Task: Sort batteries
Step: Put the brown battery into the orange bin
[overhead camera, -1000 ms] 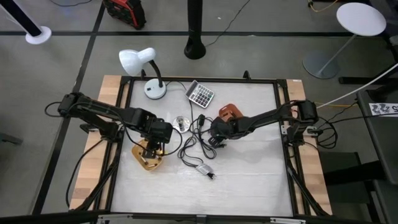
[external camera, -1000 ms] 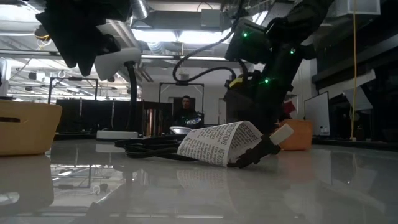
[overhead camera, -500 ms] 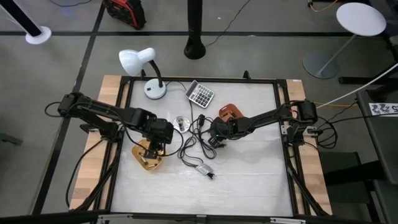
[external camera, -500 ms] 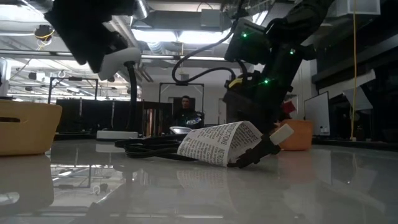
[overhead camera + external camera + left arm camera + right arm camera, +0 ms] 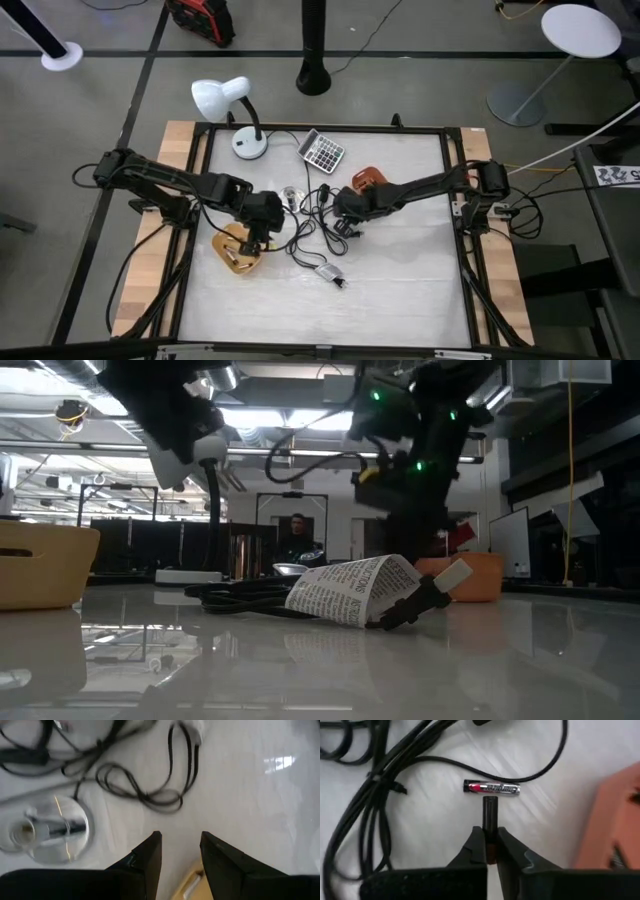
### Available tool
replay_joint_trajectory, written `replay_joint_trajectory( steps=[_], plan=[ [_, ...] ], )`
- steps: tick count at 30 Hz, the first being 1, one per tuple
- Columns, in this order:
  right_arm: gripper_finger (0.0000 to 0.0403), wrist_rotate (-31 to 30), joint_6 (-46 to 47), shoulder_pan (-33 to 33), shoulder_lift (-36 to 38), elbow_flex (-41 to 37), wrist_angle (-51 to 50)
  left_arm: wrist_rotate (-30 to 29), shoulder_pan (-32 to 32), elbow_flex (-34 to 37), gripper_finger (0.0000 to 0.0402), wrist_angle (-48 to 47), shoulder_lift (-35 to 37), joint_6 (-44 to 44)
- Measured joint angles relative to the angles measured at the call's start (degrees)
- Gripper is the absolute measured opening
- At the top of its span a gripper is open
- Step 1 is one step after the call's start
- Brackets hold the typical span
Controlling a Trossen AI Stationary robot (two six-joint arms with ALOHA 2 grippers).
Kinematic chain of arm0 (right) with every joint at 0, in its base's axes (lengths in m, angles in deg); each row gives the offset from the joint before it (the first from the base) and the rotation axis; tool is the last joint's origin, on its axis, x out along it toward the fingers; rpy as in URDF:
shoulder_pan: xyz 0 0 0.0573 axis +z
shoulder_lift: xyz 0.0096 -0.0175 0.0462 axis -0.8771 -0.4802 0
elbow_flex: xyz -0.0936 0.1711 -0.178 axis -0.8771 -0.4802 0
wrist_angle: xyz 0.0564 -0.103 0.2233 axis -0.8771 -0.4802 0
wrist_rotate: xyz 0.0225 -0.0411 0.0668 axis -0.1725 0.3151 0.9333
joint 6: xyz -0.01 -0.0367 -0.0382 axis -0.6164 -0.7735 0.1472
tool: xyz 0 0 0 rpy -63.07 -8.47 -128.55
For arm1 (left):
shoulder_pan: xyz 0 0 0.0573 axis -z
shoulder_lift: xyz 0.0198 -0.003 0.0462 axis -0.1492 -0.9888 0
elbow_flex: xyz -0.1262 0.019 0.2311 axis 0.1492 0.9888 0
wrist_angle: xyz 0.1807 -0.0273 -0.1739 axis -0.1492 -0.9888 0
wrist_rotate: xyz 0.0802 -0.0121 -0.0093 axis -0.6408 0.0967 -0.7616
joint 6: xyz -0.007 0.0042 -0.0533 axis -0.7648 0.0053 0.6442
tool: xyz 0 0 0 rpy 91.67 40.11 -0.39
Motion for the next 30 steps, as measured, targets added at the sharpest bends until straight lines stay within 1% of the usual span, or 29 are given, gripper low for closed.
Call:
replay_joint_trajectory(
  steps=[5, 10, 15, 20, 22, 25, 30],
  plan=[
    [0.0009, -0.43, -2.5, 0.0, 0.06, 7.37, -12.25, -1.37, -0.02, 2.09, 0.0125, 11.42, 0.0, 0.65],
    [0.0012, -1.58, -5.2, 0.0, 0.25, 15.07, -26.01, -1.43, -0.02, 7.11, 0.0125, 23.6, 0.0, -2.65],
    [0.0013, -7.06, -5.26, 0.0, 0.3, 20.57, -38.84, -1.66, 0.0, 12.96, 0.0125, 35.62, -0.02, -5.87],
    [0.0019, -11.62, -5.32, 0.0, 0.32, 21.09, -44.2, -4.39, -0.04, 18.4, 0.0125, 51.17, -0.11, -5.54],
    [0.0026, -11.87, -5.73, 0.0, 0.32, 21.09, -45.47, -5.32, -0.07, 20.43, 0.0125, 56.25, -0.11, -5.51],
    [0.0043, -11.86, -8.29, 0.0, 0.32, 21.09, -45.19, -6.29, -0.25, 22.31, 0.0125, 60.62, -0.11, -5.59],
    [0.0089, -11.92, -8.57, -0.04, 0.32, 21.09, -45.07, -6.48, -1.39, 24.16, 0.0125, 65.1, -1.11, -3.84]
  ],
)
